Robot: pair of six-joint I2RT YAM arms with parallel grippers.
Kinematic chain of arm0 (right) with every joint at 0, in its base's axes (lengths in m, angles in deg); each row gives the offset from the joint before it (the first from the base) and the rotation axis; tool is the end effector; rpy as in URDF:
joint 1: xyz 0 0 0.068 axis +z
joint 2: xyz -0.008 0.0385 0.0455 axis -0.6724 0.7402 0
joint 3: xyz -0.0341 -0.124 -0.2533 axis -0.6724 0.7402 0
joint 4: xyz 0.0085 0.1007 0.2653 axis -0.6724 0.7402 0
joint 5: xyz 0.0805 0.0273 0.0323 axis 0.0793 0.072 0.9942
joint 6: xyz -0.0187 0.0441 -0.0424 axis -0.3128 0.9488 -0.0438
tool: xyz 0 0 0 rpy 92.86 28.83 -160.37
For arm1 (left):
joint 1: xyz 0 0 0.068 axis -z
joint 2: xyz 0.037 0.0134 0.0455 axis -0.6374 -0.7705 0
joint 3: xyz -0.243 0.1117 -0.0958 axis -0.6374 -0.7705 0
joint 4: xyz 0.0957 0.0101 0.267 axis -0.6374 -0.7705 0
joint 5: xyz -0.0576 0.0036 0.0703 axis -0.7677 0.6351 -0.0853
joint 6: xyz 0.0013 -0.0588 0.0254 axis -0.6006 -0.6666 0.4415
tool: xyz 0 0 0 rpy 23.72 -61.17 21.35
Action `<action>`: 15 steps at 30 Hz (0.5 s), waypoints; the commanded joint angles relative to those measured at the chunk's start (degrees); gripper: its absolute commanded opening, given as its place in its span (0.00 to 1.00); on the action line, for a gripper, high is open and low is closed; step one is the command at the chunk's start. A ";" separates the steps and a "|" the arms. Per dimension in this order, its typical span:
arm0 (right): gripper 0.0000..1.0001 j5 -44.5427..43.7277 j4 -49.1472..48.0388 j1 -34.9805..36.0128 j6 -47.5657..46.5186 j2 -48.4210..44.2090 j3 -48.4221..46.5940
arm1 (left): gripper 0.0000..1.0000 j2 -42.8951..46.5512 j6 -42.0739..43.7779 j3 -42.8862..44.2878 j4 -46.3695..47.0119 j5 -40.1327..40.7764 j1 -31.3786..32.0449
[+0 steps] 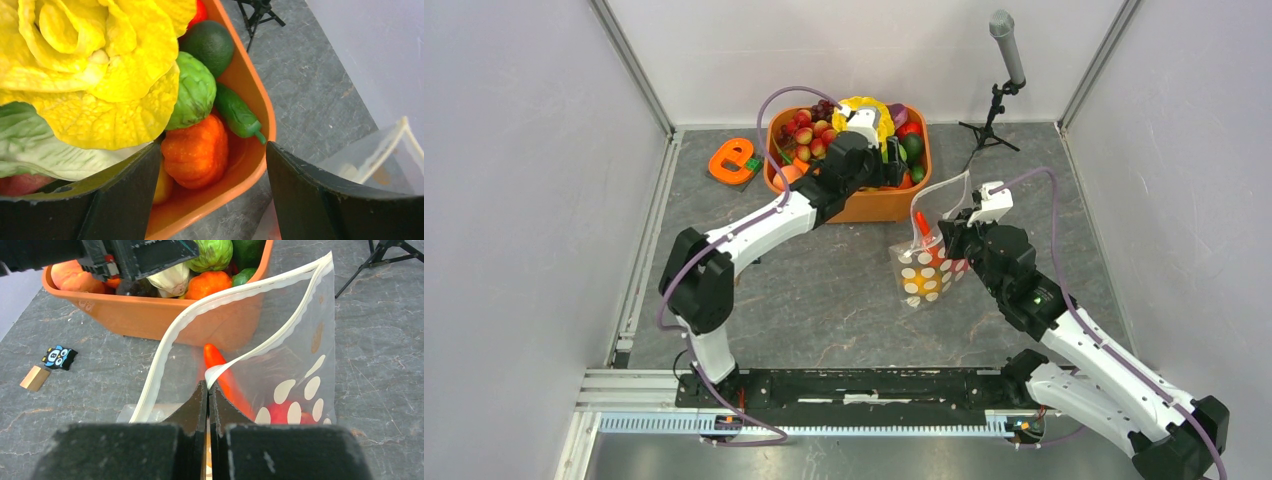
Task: Place the food in the zip-top bag and seal the zipper
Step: Pick up the fake vegetable from the bin.
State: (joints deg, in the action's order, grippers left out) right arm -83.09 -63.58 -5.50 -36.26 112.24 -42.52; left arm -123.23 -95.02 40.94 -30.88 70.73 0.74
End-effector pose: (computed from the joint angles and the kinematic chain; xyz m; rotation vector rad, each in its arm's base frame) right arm 0.1849 0.1196 0.3066 -0.0562 1.7956 0.4363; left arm 0.3638 -0.3010 0.3126 0.2075 1.9269 -0.6332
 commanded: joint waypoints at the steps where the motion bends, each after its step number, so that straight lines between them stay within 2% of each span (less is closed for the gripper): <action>1: 0.01 -0.78 -0.80 0.25 0.07 -0.06 -0.23 | 0.83 -2.99 -5.08 1.66 4.03 5.80 0.11; 9: 0.01 -0.57 -0.87 0.25 0.15 0.13 -0.06 | 0.84 -8.18 -4.80 4.10 9.27 13.40 0.18; 15: 0.01 -0.30 -0.80 0.24 -0.18 0.77 -0.33 | 0.85 -9.80 -5.31 4.87 11.95 14.76 0.18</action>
State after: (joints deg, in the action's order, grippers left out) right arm -83.00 -63.56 -5.50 -36.28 112.72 -42.52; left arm -131.67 -98.25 42.64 -23.89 81.30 1.04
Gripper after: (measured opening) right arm 0.011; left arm 0.846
